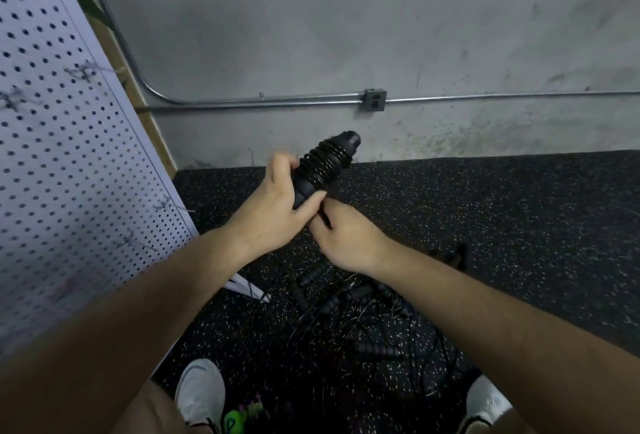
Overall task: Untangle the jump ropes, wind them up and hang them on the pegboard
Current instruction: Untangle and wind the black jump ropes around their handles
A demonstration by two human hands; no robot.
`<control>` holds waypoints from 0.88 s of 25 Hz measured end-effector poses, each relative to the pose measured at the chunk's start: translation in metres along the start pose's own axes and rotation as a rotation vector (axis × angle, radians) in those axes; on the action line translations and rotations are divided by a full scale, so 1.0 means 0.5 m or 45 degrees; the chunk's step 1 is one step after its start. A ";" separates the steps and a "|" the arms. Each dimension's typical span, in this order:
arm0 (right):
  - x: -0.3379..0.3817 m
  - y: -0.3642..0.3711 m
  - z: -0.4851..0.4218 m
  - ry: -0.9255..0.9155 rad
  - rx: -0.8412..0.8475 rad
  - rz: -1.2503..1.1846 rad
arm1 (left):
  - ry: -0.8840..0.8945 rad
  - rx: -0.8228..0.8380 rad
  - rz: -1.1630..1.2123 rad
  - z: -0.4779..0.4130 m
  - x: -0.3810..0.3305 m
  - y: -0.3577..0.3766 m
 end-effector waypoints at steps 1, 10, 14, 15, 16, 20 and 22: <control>0.012 -0.001 0.002 -0.068 -0.049 0.155 | -0.046 0.010 0.091 -0.002 0.008 0.004; 0.086 -0.075 0.067 -0.295 -0.568 0.089 | -0.121 -0.155 0.617 0.003 -0.003 -0.034; 0.087 -0.091 0.061 -0.412 -0.406 -0.038 | -0.104 -0.114 0.828 0.003 -0.009 -0.029; 0.093 -0.100 0.063 -0.475 -0.430 0.067 | -0.111 -0.117 0.904 0.004 -0.004 -0.028; 0.103 -0.109 0.070 -0.562 -0.478 0.195 | -0.135 -0.125 0.974 0.004 0.005 -0.027; 0.135 -0.125 0.107 -0.821 -0.637 0.551 | -0.275 -0.096 1.218 0.002 0.032 -0.011; 0.133 -0.131 0.106 -0.766 -0.641 0.563 | -0.255 -0.052 1.256 -0.002 0.026 -0.004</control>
Point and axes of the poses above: each hand's wrist, its own z-axis away from the middle knuckle, its own y-axis out of the palm, x = y × z, the point moved 10 cm from there along -z, towards the middle knuckle, and after that the axes turned 9 degrees about x, right-handed, at the moved point
